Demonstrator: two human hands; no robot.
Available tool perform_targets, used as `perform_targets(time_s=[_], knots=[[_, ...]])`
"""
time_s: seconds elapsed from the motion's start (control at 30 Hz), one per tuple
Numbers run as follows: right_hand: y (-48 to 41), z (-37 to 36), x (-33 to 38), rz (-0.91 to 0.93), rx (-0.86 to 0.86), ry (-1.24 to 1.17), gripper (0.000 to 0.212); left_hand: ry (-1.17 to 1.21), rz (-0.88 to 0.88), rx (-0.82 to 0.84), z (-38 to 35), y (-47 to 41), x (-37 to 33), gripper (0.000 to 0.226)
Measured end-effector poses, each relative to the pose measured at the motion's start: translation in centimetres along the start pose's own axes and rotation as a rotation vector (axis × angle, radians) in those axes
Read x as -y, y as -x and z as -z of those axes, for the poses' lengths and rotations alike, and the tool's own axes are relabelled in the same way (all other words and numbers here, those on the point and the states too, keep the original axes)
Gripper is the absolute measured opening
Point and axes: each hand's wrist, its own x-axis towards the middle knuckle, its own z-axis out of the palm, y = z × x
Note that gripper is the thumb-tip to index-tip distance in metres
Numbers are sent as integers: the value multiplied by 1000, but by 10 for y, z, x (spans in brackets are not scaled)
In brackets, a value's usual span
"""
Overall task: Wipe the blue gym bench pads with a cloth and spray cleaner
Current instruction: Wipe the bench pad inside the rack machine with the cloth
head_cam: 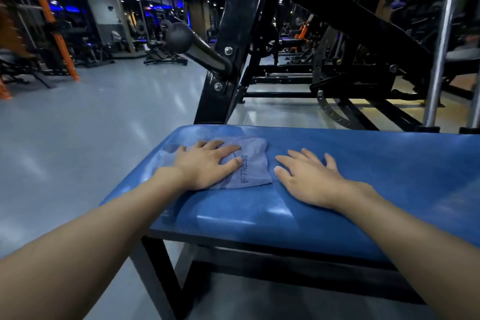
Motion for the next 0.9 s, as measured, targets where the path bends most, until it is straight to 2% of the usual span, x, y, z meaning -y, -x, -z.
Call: perform_targets(time_s=[0.13, 0.27, 0.33, 0.43, 0.6, 0.77, 0.9], knots=[[-5, -9, 30, 40, 31, 37, 53, -6, 66, -8, 4, 17, 36, 60], [-6, -14, 39, 36, 26, 38, 53, 26, 70, -16, 5, 38, 66, 80], [-2, -14, 30, 19, 16, 27, 53, 19, 80, -13, 4, 50, 72, 72], [8, -12, 13, -42, -20, 31, 52, 0, 103, -47, 2, 68, 70, 62], [25, -9, -7, -74, -15, 23, 53, -39, 80, -57, 1, 78, 51, 78], [39, -7, -18, -93, -22, 39, 55, -83, -18, -61, -4, 84, 11, 56], [48, -8, -27, -165, -38, 67, 62, -14, -66, -33, 7, 84, 16, 62]])
